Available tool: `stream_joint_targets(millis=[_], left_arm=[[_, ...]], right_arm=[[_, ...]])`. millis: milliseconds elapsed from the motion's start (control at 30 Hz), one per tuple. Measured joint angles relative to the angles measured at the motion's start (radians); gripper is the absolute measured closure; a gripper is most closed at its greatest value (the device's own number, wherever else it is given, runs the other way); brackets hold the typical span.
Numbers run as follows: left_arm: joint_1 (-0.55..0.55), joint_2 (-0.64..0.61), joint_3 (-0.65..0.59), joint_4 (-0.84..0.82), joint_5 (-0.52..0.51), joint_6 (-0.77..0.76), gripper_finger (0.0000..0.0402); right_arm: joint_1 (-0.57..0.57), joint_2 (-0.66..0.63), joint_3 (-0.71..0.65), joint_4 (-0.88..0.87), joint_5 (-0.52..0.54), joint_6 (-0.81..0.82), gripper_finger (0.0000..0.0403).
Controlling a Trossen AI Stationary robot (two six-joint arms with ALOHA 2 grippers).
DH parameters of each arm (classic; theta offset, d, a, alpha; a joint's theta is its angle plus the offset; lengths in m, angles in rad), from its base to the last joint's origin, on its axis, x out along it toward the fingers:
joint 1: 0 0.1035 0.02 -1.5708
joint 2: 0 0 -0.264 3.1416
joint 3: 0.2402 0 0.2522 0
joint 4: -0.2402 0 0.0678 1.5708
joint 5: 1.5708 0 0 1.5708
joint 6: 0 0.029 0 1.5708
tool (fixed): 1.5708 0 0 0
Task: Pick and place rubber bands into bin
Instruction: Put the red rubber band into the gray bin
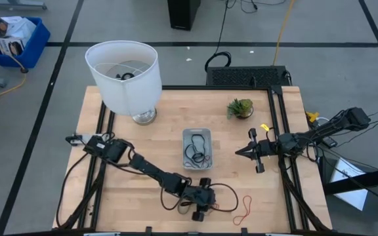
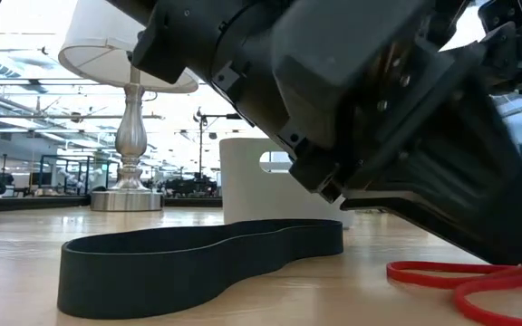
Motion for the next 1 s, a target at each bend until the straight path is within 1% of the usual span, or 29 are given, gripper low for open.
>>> stream_joint_targets(millis=[133,167,200,300,500,800,933,1000], left_arm=[[0.001,0.002,-0.002,0.005,-0.002,-0.006,0.0362],[-0.001,0.002,-0.001,0.007,0.004,-0.001,0.038],[-0.003,0.002,-0.001,0.006,0.003,0.001,0.0389],[-0.003,0.002,-0.002,0.011,0.006,0.021,0.0392],[-0.011,-0.038,-0.009,0.041,-0.049,0.119,0.0398],[-0.041,-0.251,-0.005,0.007,-0.2,0.229,0.0399],[-0.061,-0.316,-0.006,-0.002,-0.243,0.259,0.0399],[-0.065,-0.329,-0.004,-0.009,-0.25,0.249,0.04]], right_arm=[[0.0,0.0,0.0,-0.003,0.0,0.0,0.0403],[0.0,0.0,0.0,-0.004,0.0,0.001,0.0403],[0.0,0.0,0.0,-0.007,0.0,0.001,0.0403],[0.0,0.0,0.0,-0.009,0.0,0.016,0.0403],[0.0,0.0,0.0,-0.013,0.0,0.019,0.0403],[0.0,0.001,0.0,-0.018,-0.003,0.031,0.0403],[0.0,0.001,0.0,-0.017,-0.003,0.031,0.0403],[0.0,0.0,0.0,-0.017,-0.003,0.031,0.0403]])
